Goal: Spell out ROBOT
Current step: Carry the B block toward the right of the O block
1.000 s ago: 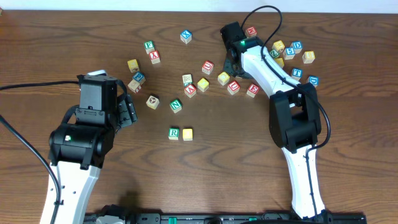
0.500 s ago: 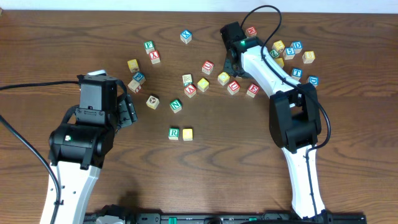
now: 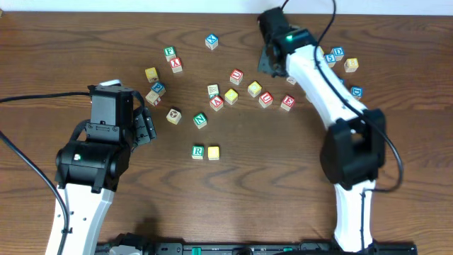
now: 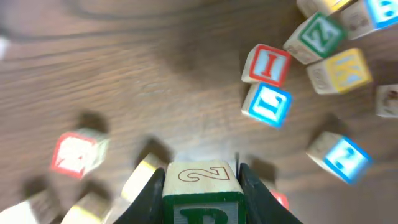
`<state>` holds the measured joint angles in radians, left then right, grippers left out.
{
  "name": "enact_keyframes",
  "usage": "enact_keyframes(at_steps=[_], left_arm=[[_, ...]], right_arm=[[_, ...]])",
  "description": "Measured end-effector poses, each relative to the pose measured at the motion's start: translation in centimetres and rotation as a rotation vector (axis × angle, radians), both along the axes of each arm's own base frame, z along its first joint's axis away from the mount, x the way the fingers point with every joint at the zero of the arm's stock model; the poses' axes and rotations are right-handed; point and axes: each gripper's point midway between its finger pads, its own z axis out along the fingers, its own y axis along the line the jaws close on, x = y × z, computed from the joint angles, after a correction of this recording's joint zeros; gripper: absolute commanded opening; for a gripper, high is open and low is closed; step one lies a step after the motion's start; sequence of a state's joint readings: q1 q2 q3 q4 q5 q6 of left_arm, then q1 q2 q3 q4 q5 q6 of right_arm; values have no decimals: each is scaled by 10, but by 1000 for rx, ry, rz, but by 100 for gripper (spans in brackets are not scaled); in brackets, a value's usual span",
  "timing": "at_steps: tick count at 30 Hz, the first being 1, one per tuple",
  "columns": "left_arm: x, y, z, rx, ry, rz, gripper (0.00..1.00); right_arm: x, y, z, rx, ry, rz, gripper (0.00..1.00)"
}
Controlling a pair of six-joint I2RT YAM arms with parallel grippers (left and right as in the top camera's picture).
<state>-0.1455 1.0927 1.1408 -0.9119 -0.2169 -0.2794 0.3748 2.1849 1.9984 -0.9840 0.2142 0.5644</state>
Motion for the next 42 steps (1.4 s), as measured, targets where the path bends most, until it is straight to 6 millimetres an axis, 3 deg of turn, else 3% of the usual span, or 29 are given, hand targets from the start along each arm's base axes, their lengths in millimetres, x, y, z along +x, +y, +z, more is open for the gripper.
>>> enact_keyframes(at_steps=[2,6,13,24,29,36,42], left_arm=[[0,0,0,0,0,0,82],[0,0,0,0,0,0,82],[0,0,0,0,0,0,82],[0,0,0,0,0,0,82],[0,0,0,0,-1,0,82],[0,0,0,0,0,0,82],[0,0,0,0,0,0,82]], right_arm=[[-11,4,18,15,0,19,2],[-42,14,38,17,49,69,1],[-92,35,44,-24,160,165,1],[-153,107,59,-59,40,347,1],[-175,101,39,-46,34,309,1],[-199,82,-25,-70,107,199,1],[-210,87,-56,-30,104,178,1]])
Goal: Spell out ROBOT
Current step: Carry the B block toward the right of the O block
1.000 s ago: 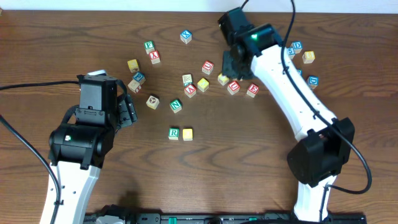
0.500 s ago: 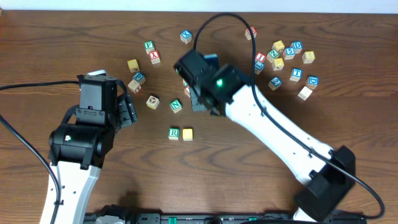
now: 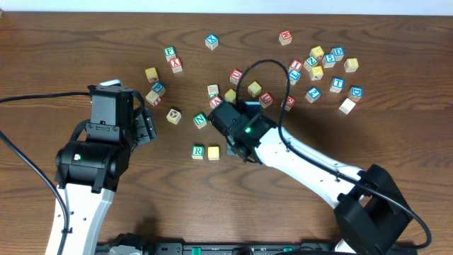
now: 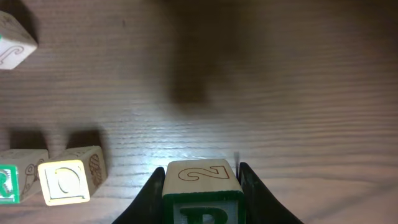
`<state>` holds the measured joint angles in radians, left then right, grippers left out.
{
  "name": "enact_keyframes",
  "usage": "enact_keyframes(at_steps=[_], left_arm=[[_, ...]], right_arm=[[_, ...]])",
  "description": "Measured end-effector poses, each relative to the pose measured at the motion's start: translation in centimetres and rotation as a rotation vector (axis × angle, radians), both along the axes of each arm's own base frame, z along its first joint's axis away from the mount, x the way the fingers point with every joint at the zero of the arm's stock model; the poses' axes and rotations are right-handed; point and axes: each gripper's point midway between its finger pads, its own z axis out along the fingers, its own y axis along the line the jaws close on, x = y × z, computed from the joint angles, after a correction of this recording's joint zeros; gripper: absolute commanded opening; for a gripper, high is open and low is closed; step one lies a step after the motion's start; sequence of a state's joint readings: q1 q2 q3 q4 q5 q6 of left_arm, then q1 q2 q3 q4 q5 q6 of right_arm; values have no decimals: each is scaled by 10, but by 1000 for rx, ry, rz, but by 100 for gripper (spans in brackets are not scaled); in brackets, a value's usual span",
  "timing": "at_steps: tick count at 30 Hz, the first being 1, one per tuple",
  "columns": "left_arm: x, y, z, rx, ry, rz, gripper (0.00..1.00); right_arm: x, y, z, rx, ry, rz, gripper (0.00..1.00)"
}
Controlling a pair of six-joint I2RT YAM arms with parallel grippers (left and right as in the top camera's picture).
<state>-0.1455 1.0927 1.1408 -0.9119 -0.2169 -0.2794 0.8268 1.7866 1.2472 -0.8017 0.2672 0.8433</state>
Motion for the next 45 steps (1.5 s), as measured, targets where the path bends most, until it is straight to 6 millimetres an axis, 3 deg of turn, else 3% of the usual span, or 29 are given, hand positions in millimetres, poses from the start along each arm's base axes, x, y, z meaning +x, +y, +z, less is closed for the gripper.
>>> enact_keyframes(at_steps=[12,23,45], left_arm=[[0,0,0,0,0,0,82],[0,0,0,0,0,0,82],[0,0,0,0,0,0,82]], right_arm=[[-16,23,-23,70,-30,18,4],[-22,14,-43,67,-31,11,8],[-12,29,-40,128,-77,15,6]])
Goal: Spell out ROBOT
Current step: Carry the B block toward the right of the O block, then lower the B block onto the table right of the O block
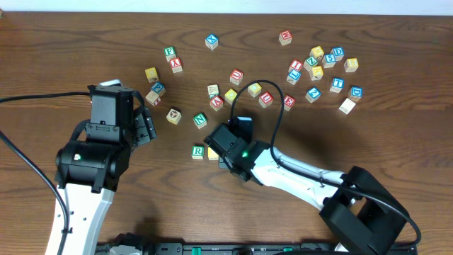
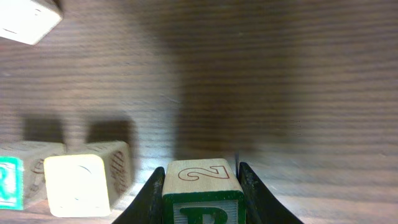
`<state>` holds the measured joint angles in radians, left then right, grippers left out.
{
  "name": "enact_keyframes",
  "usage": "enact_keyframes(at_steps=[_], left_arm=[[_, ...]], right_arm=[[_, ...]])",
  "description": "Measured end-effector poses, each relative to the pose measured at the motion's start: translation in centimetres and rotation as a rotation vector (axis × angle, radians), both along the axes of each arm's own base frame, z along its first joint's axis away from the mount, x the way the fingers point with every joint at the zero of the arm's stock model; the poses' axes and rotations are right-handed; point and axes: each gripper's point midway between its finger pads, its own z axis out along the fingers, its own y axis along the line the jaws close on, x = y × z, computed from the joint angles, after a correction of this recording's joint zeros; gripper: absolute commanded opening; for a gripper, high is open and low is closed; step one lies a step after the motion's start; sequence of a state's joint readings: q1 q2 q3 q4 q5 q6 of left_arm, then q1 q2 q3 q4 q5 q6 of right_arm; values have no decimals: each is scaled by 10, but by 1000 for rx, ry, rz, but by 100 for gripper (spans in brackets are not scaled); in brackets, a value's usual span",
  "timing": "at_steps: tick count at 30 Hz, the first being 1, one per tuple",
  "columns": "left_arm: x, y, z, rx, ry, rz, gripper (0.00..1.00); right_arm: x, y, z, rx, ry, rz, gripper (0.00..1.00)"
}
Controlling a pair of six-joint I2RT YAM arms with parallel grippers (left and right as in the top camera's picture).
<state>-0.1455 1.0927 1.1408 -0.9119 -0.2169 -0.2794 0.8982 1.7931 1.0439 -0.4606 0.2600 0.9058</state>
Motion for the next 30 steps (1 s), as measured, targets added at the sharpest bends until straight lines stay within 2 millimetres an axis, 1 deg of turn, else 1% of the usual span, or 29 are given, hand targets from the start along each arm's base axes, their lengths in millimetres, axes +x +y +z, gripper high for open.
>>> enact_keyframes(at_steps=[8,12,30], left_arm=[[0,0,0,0,0,0,82],[0,0,0,0,0,0,82],[0,0,0,0,0,0,82]], right_arm=[[0,2,-4,4,5,3,8],[-1,3,-4,4,6,8,6],[0,8,-3,27,6,15,6]])
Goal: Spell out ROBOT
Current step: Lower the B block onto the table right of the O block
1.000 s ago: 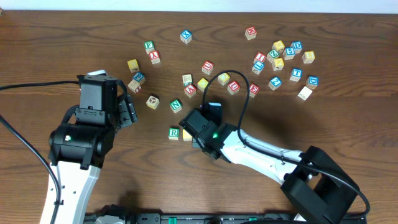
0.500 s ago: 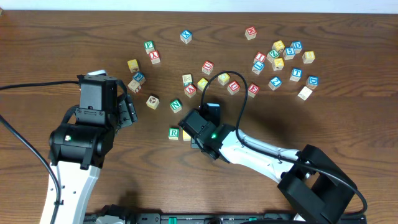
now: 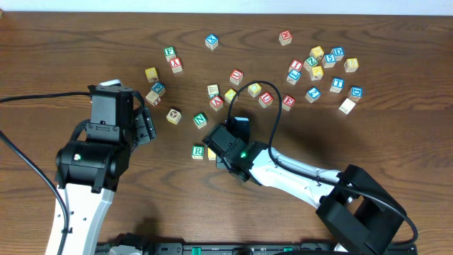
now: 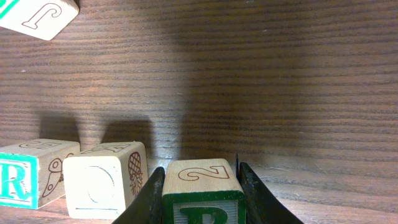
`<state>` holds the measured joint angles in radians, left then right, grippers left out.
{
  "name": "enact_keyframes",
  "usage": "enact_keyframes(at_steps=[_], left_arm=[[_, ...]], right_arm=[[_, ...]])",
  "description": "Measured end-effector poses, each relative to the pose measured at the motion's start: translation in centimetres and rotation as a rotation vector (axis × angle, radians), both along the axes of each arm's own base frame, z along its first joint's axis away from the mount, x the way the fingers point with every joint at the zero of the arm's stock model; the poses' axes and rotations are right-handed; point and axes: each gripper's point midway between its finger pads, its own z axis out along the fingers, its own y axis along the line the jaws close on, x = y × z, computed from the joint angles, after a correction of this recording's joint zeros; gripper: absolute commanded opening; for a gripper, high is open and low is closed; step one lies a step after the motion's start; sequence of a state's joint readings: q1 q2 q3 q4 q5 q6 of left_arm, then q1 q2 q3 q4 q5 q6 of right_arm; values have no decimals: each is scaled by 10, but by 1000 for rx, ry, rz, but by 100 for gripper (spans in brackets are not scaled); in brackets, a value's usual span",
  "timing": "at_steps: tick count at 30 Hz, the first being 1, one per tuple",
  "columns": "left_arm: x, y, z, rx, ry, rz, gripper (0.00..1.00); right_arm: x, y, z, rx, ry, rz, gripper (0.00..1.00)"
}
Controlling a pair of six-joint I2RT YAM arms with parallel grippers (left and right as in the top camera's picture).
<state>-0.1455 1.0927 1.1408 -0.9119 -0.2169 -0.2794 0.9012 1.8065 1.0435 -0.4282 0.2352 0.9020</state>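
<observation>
My right gripper (image 4: 200,190) is shut on a wooden block with a green B (image 4: 202,177), a 2 on its top face. It holds the block low over the table, just right of a pale O block (image 4: 102,180) with a pineapple on its side. A green R block (image 4: 22,180) stands left of the O. From overhead, the right gripper (image 3: 225,152) covers most of the O block next to the R block (image 3: 198,151). My left gripper (image 3: 146,127) hovers at the left, away from the row; its jaws are unclear.
A green N block (image 3: 200,120) and several loose blocks (image 3: 233,88) lie behind the row. More blocks cluster at the far right (image 3: 325,64) and near the left arm (image 3: 154,88). A J block (image 4: 37,15) lies beyond the row in the wrist view.
The right gripper with the B block has shifted a little left and lower, so the B now sits close beside the O block. The left arm has not moved.
The right gripper first held the B block up over the far block cluster. Then it was over the table's middle, right of the R and O blocks. After that it was lower beside them, and now the B is right next to the O.
</observation>
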Motion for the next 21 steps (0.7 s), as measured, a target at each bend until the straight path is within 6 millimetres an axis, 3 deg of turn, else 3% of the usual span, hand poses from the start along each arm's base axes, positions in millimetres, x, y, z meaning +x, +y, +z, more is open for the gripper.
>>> enact_keyframes(at_steps=[21], left_arm=[[0,0,0,0,0,0,82]], right_arm=[[-10,6,-7,-10,19,29,11]])
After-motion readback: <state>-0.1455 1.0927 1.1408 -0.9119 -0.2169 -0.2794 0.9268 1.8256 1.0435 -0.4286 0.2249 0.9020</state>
